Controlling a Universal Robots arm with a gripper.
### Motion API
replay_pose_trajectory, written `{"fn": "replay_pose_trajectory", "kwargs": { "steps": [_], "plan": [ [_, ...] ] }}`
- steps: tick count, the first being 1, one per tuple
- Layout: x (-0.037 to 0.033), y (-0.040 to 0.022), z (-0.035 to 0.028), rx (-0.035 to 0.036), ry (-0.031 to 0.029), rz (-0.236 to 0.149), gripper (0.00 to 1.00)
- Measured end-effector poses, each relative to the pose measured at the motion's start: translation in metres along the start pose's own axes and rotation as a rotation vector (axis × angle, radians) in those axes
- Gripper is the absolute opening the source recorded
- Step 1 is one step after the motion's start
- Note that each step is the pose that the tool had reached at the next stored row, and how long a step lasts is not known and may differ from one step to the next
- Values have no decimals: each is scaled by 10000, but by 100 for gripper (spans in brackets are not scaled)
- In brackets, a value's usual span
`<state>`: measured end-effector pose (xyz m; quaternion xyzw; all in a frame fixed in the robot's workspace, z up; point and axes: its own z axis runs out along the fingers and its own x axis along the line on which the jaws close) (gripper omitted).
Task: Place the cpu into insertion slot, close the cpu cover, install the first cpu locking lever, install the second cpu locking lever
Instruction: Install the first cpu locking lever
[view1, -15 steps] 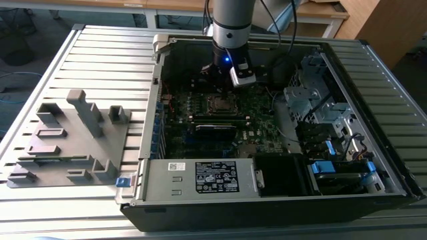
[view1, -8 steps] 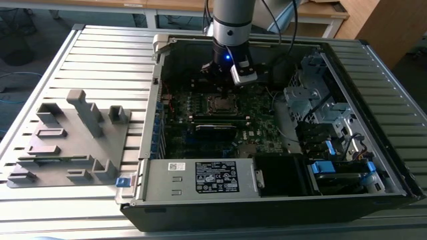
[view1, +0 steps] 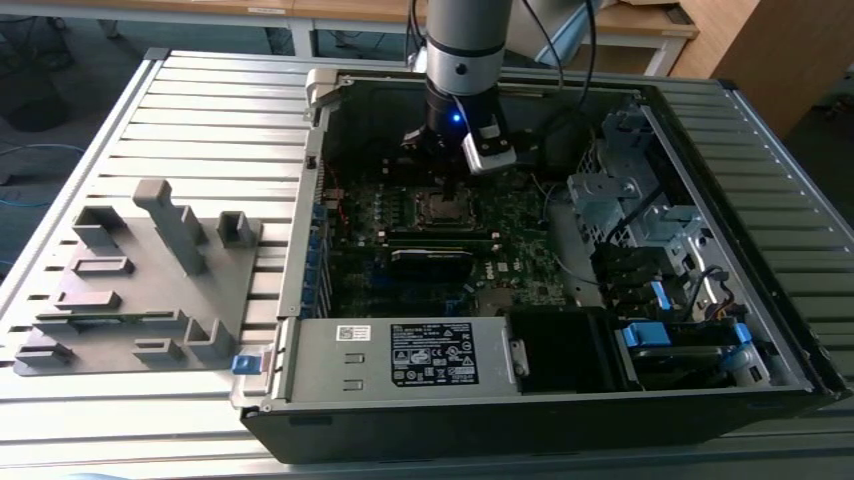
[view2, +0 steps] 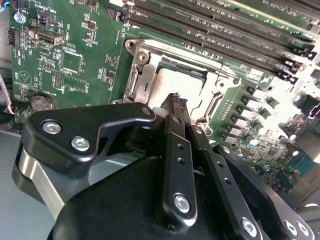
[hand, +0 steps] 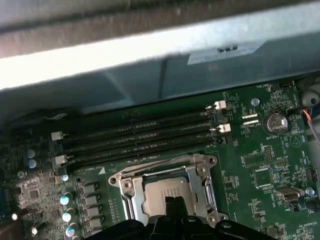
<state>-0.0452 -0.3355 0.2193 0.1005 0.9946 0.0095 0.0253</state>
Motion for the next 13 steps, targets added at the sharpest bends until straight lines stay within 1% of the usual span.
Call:
{"fn": "replay_pose_trajectory", "kwargs": {
  "steps": [2,7,10,13],
  "plan": [
    [-3,-13,0,-5,1,-85,11],
    [-5,-35,-1,-21,10,-445,11],
    [-5,-38,-4,-21,13,-491,11],
    [-7,-38,-35,-34,15,-498,11]
  ]
}}
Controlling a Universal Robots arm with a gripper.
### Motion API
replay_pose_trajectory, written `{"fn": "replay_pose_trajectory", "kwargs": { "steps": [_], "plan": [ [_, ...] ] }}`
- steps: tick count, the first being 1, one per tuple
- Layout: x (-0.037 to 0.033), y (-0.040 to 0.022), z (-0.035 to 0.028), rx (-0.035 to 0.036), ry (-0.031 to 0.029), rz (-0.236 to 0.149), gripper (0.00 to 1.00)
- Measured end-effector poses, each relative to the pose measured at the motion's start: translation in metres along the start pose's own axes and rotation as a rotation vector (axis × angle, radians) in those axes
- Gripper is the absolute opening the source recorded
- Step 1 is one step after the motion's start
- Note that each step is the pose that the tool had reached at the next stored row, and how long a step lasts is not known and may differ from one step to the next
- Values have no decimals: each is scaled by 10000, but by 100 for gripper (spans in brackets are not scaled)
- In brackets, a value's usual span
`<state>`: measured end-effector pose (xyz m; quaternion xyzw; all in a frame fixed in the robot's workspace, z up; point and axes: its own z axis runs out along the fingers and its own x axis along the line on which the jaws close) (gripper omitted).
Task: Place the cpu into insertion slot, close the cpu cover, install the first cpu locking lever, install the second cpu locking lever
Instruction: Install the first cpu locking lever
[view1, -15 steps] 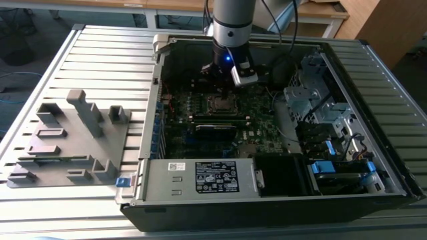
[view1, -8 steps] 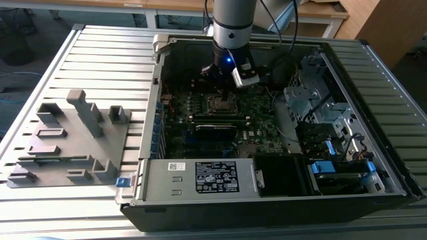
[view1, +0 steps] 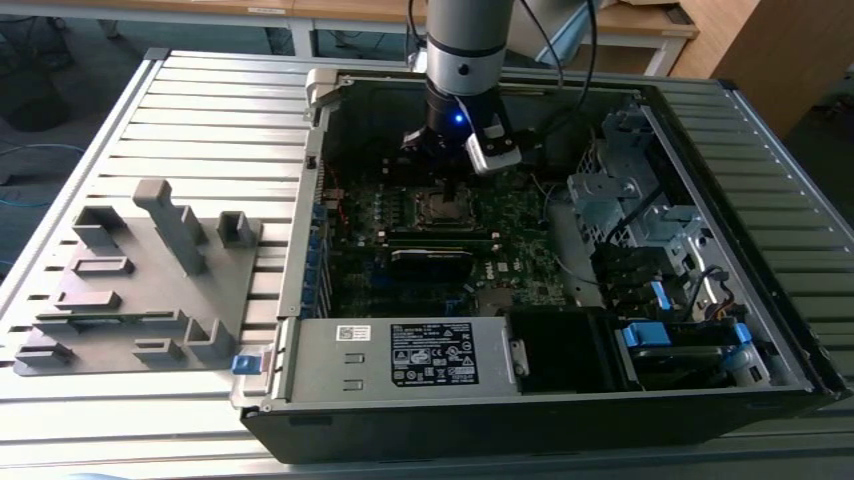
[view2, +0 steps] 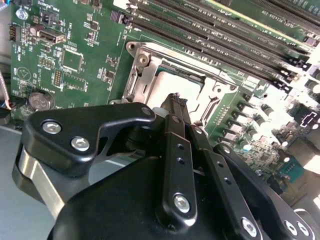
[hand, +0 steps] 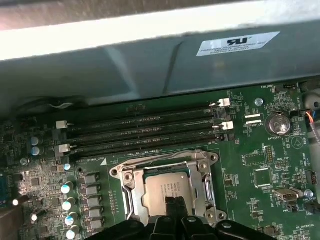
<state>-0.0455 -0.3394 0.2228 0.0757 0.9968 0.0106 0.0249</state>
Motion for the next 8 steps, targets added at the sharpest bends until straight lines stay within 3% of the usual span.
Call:
{"fn": "replay_pose_trajectory", "kwargs": {
  "steps": [6,8],
  "plan": [
    [-5,2,-89,-46,6,-1,11],
    [-5,3,-91,-48,6,0,11]
  ]
}}
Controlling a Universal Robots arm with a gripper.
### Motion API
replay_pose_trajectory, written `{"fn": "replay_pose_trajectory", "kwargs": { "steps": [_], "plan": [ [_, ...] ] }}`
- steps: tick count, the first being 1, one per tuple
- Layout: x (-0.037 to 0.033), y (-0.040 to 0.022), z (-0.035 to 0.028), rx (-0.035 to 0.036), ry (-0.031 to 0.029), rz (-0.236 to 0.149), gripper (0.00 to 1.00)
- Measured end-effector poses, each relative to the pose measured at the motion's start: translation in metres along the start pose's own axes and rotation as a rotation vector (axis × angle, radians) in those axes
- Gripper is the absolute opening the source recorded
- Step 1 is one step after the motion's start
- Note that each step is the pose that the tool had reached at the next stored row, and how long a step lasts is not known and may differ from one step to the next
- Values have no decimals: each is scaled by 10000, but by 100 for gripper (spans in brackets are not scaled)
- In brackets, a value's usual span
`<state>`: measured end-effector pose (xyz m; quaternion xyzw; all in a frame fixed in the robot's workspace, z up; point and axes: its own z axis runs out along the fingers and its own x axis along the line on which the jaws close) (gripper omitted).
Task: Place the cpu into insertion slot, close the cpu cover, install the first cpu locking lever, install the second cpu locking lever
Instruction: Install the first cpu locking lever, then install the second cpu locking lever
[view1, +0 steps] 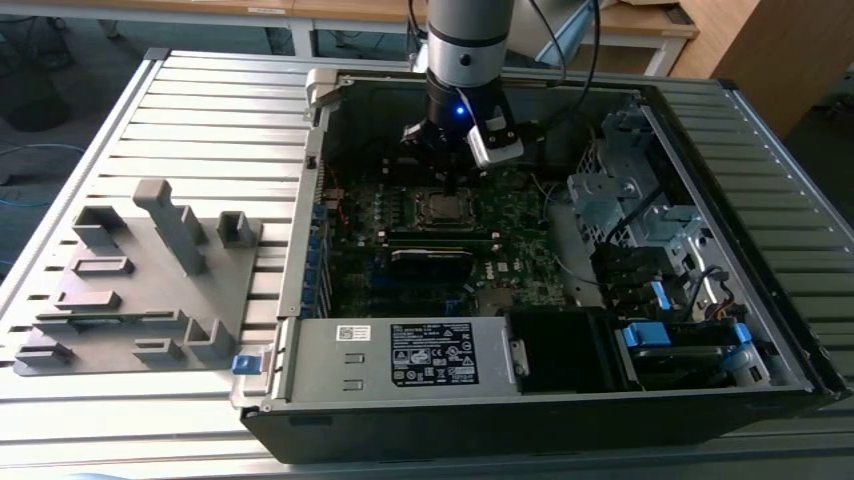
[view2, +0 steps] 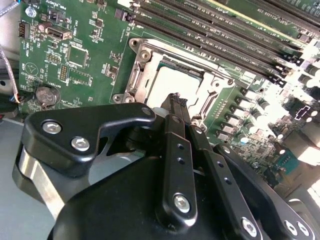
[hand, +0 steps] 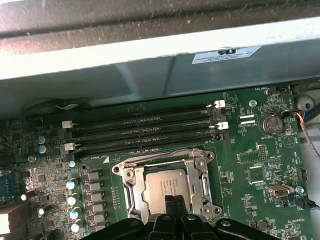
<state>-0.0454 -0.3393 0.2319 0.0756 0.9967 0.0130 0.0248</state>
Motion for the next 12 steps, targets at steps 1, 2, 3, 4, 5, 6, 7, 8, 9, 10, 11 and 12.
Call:
{"fn": "replay_pose_trajectory", "kwargs": {
  "steps": [1,2,3,4,5,6,7,8,9,10,11,12],
  "plan": [
    [0,0,0,-1,-1,0,11],
    [0,-1,0,-1,0,0,11],
    [-1,-5,-1,2,1,-2,11],
    [-2,-10,-2,2,1,-2,11],
    [-2,-13,-1,1,0,-2,11],
    [-2,-14,-1,1,0,1,11],
    [-2,-14,-1,2,0,1,11],
    [-12,-80,-3,1,0,0,11],
    [-22,-146,-4,1,0,0,11],
    [-22,-146,-4,1,0,0,11],
    [-22,-147,-4,1,0,0,11],
    [-22,-148,-4,1,0,0,11]
  ]
}}
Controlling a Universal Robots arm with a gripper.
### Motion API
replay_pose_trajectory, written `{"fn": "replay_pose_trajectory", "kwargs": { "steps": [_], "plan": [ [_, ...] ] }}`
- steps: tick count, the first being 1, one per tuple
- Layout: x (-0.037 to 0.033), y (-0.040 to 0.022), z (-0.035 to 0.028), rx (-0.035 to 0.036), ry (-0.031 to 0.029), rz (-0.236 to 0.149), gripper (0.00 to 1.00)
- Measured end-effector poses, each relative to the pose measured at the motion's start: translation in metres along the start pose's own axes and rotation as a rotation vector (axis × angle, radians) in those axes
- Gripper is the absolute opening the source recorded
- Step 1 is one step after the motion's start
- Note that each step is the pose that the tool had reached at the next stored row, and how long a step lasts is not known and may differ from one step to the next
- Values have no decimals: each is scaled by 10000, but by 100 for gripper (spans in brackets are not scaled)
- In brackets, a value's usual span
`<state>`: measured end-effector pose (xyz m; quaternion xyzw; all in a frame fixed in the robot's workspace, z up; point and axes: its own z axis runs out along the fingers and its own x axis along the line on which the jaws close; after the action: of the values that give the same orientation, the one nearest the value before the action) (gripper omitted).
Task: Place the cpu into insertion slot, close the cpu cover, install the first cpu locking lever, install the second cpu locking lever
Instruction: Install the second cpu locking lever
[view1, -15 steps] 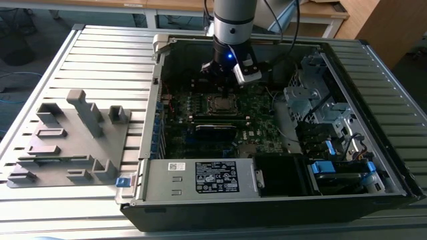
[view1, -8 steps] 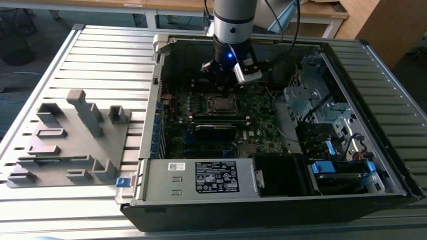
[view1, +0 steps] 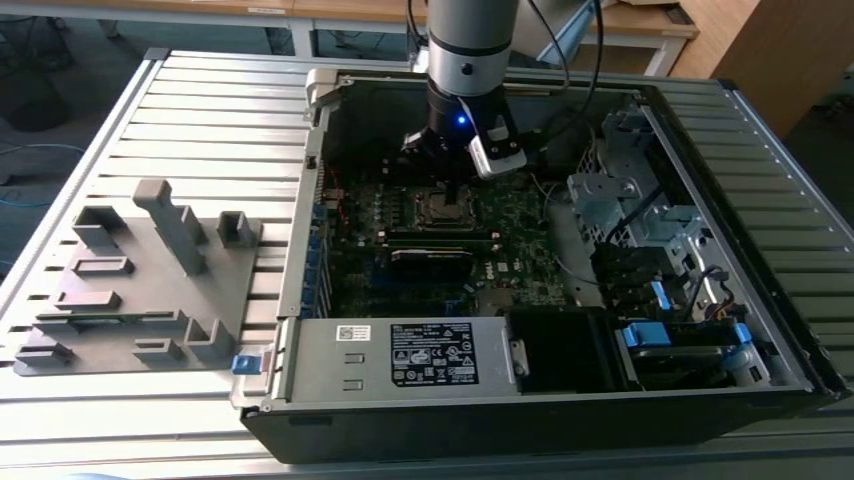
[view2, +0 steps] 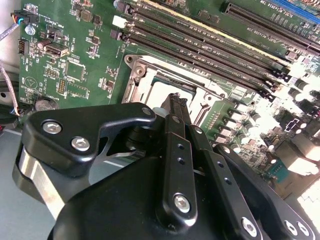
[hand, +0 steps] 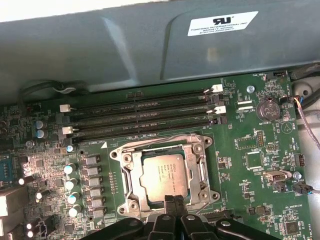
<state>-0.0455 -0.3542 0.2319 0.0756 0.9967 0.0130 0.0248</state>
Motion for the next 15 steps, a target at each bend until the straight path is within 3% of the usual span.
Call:
{"fn": "replay_pose_trajectory", "kwargs": {
  "steps": [8,10,15],
  "plan": [
    [-6,-41,-1,0,0,1,11],
    [-15,-95,-2,0,0,0,11],
    [-16,-101,-2,0,0,-1,11]
  ]
}}
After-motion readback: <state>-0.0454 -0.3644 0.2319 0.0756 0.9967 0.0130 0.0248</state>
